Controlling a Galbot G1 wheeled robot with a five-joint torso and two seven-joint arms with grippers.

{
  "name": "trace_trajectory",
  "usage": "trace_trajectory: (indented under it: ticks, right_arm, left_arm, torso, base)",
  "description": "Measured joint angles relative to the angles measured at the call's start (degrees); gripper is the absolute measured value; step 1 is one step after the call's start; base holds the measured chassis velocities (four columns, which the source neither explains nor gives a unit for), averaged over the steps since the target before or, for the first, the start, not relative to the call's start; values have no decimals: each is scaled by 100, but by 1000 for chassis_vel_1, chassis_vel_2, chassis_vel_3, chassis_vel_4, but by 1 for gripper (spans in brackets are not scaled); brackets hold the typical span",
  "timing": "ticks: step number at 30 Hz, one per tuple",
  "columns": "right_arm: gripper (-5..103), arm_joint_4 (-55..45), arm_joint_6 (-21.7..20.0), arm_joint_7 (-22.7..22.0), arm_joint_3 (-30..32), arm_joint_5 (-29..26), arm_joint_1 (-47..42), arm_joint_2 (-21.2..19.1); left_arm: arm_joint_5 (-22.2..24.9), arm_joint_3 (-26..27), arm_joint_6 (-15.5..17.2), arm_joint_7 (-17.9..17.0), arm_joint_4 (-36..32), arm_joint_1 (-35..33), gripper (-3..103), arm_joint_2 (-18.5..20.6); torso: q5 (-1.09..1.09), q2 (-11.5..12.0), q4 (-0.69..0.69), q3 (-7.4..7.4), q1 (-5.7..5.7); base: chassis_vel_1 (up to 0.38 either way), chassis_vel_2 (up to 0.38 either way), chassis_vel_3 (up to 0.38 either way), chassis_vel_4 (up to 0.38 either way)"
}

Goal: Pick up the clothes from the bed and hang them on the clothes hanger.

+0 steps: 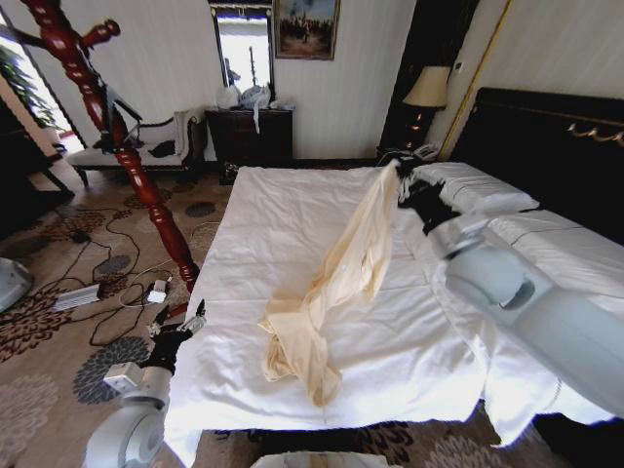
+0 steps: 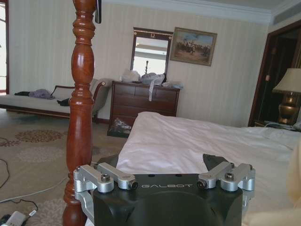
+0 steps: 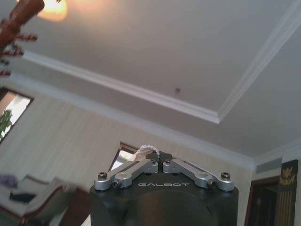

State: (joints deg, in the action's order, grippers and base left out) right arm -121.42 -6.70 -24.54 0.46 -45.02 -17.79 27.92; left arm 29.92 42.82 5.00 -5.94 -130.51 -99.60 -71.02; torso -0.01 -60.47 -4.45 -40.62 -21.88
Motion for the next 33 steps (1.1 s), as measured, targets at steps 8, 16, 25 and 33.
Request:
trace_trajectory:
  ticks: [8, 16, 25, 33]
  right_arm:
    - [0, 644, -21, -115, -195, -985, 1751, 517]
    - [0, 867, -170, -254, -465, -1467, 2735, 901]
    - [0, 835, -194, -370, -713, -1503, 2777, 1370]
    - [0, 1134, -33, -374, -1076, -1475, 2934, 2095]
  left_arm:
    - [-389, -58, -78, -106, 31, -289, 100, -379]
    - [-92, -531, -144, 103, -34, -357, 100, -297]
    - [406, -1214, -146, 731, -497, -168, 100, 869]
    - [776, -1383, -51, 872, -552, 368, 100, 1597]
  torso:
    - [1, 0, 0, 0, 0]
    - [-1, 0, -2, 1, 1]
    - [1, 0, -1, 1, 1]
    - [0, 0, -3, 1, 0]
  base:
    - [0, 0, 0, 0]
    - [0, 0, 0, 0]
    - [0, 0, 0, 0]
    - [0, 0, 0, 0]
